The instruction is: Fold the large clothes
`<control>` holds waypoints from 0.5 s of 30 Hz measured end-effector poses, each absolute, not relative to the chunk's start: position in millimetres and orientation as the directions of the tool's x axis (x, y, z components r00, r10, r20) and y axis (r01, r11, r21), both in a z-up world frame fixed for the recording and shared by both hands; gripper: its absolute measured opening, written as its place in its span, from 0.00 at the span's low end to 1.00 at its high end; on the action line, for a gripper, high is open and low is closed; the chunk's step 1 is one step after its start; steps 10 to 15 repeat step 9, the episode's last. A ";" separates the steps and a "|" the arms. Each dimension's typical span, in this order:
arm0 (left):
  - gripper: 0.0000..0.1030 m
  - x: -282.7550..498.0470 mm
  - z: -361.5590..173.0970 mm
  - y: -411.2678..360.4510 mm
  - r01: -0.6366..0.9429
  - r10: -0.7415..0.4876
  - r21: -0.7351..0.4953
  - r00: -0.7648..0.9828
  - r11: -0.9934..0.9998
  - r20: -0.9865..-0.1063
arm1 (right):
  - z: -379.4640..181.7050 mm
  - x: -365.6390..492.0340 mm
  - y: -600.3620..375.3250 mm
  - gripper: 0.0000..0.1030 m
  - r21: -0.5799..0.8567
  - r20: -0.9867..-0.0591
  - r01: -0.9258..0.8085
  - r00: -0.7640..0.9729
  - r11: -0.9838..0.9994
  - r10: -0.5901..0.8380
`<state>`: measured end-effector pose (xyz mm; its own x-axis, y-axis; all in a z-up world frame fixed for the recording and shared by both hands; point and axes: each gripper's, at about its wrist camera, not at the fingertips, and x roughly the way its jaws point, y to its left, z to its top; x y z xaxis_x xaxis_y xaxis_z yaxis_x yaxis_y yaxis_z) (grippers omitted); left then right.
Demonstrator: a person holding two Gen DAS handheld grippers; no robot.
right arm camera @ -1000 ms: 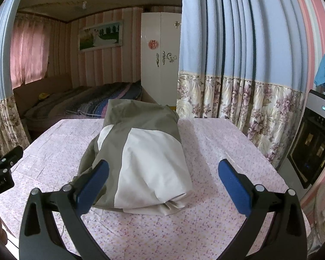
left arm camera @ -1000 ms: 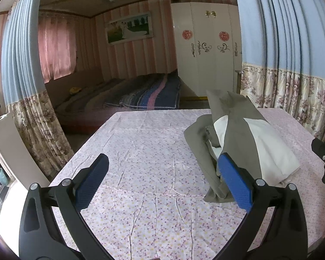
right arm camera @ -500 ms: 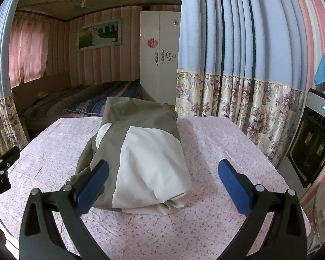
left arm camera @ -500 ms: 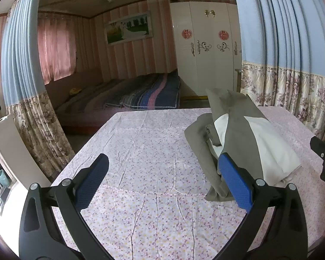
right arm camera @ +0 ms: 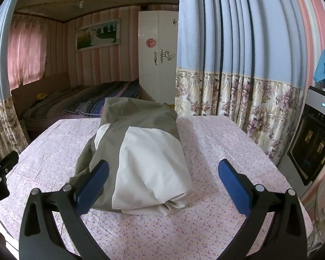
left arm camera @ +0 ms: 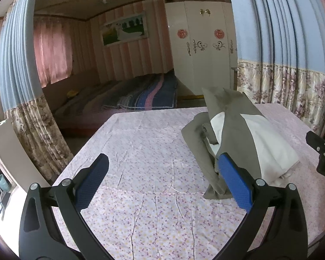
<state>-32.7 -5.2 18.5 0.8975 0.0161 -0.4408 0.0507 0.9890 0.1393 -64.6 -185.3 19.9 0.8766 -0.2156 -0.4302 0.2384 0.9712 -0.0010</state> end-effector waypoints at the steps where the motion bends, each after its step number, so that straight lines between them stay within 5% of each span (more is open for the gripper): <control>1: 0.97 -32.5 18.9 -4.9 0.051 0.015 0.136 0.897 0.989 -0.442 | 19.9 -64.7 -185.2 0.98 -0.002 -0.430 0.240 0.876 0.971 -0.217; 15: 0.97 -30.1 19.5 -3.3 0.049 0.020 0.139 0.891 0.989 -0.453 | 19.5 -64.2 -185.6 0.98 -0.002 -0.430 0.240 0.876 0.971 -0.217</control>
